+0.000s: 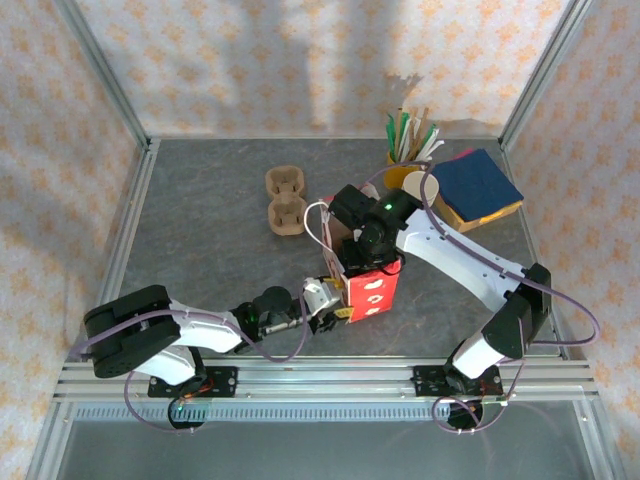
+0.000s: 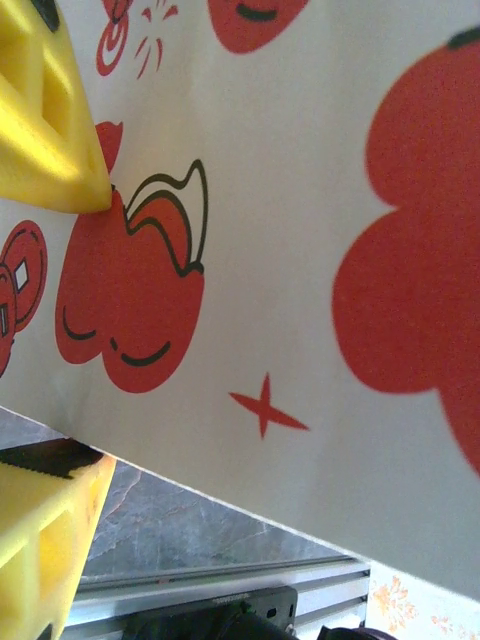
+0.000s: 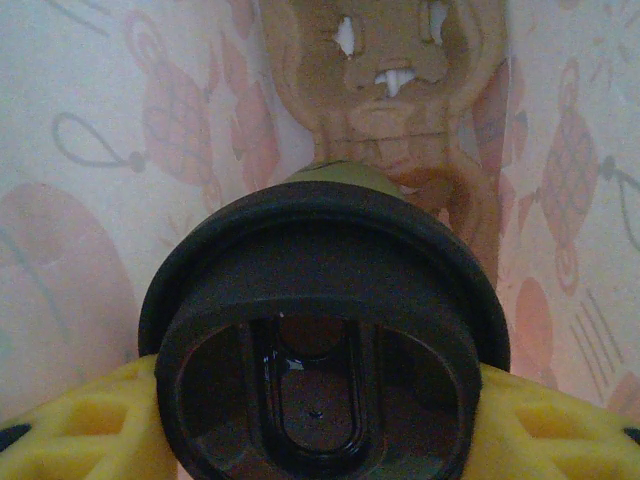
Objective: Pack the takeout coffee
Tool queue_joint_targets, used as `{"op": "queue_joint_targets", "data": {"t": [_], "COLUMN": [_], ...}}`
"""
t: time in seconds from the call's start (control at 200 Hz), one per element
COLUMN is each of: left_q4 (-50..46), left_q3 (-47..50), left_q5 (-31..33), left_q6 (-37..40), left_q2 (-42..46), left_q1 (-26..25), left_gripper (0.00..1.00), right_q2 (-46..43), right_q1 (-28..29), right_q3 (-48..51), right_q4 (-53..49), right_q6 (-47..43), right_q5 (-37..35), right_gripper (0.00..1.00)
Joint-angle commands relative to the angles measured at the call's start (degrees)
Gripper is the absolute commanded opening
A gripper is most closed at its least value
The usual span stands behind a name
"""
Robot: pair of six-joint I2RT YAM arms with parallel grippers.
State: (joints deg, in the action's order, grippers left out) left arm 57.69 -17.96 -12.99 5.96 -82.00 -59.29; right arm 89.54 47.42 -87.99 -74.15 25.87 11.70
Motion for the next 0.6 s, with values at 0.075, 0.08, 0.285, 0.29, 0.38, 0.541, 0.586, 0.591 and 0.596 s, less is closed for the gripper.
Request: {"op": "queue_joint_targets", "data": {"t": [0.075, 0.08, 0.285, 0.29, 0.38, 0.541, 0.586, 0.591, 0.596], "left_q4": [2.8, 2.8, 0.4, 0.3, -1.6, -2.7, -3.4, -3.4, -3.5], "left_q3": [-0.8, -0.8, 0.0, 0.0, -0.6, -1.7, -2.4, -2.5, -2.6], "left_q5": [1.0, 1.0, 2.1, 2.1, 2.9, 2.2, 2.1, 2.1, 2.1], "left_q6": [1.4, 1.4, 2.9, 2.9, 3.7, 4.2, 4.2, 4.2, 4.2], "left_q2": [0.5, 0.5, 1.4, 1.4, 1.1, 0.5, -0.1, -0.2, -0.3], "left_q1": [-0.4, -0.4, -0.4, -0.4, -0.4, -0.5, -0.5, -0.5, -0.5], "left_gripper": [0.65, 0.65, 0.67, 0.67, 0.67, 0.66, 0.66, 0.66, 0.66], "right_q2": [-1.3, -1.3, -2.9, -2.9, -3.2, -2.6, -2.3, -2.2, -2.2], "right_q1": [-0.4, -0.5, -1.0, -1.0, -0.9, -1.0, -1.0, -1.0, -1.0], "right_q3": [0.3, 0.3, 1.7, 1.8, 2.4, 2.4, 2.5, 2.5, 2.4], "right_q4": [-0.9, -0.9, -0.9, -0.9, -0.9, -0.9, -0.9, -0.9, -0.9], "right_q6": [-0.1, -0.1, 0.3, 0.3, 0.9, 1.7, 1.8, 1.8, 1.8], "right_q5": [-1.7, -1.7, -1.6, -1.6, -1.4, -1.8, -1.7, -1.7, -1.8], "right_gripper": [0.53, 0.53, 0.53, 0.53, 0.53, 0.53, 0.53, 0.53, 0.53]}}
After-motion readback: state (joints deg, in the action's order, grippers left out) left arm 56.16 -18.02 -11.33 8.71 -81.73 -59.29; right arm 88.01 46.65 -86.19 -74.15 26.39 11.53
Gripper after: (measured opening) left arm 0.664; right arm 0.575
